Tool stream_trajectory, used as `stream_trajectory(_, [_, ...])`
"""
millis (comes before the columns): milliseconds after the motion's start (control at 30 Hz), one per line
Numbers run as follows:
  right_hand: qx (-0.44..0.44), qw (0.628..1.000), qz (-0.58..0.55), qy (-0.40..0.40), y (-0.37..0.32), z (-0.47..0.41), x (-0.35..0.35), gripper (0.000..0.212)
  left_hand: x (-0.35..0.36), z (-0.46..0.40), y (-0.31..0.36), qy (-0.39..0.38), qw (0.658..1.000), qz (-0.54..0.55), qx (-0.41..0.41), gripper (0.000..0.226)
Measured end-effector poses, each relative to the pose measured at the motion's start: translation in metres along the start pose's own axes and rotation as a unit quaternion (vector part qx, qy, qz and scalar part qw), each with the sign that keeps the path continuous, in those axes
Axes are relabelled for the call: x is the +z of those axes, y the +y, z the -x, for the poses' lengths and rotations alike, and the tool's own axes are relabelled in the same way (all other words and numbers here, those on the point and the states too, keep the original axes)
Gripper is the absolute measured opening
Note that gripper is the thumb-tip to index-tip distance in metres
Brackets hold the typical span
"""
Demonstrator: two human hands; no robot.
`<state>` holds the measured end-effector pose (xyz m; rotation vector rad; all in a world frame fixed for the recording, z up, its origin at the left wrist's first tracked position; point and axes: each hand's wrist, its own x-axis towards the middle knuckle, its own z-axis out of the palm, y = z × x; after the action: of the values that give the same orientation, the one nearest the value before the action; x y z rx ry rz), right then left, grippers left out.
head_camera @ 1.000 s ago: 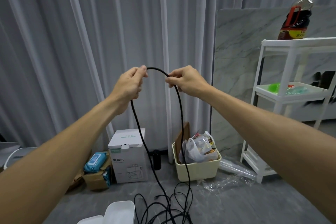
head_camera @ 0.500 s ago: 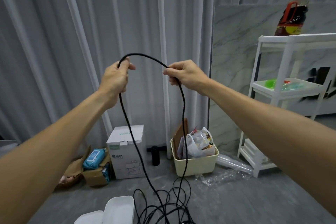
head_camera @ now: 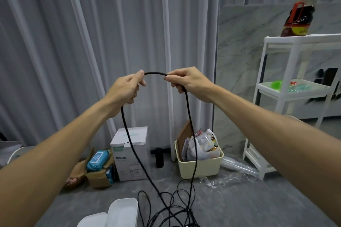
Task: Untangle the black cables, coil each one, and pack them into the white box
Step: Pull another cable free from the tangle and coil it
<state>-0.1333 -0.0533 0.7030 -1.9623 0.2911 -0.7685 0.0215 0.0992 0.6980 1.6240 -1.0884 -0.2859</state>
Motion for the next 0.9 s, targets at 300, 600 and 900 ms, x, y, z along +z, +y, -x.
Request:
stream_trajectory(300, [0.005,1.000,-0.016,-0.019,0.013,0.010,0.016,0.018,0.027,0.008,-0.007,-0.026,0.999,-0.018,0.008,0.038])
stream_trajectory(600, [0.021,0.999,-0.022,-0.027,0.017,0.019,0.016,0.020,0.040,0.017,-0.008,-0.082,0.993,-0.082,-0.002,0.038])
stream_trajectory(900, [0.073,0.993,-0.090,-0.035,0.035,0.034,-0.004,0.029,0.013,0.012,-0.024,0.028,0.999,0.004,-0.022,0.032])
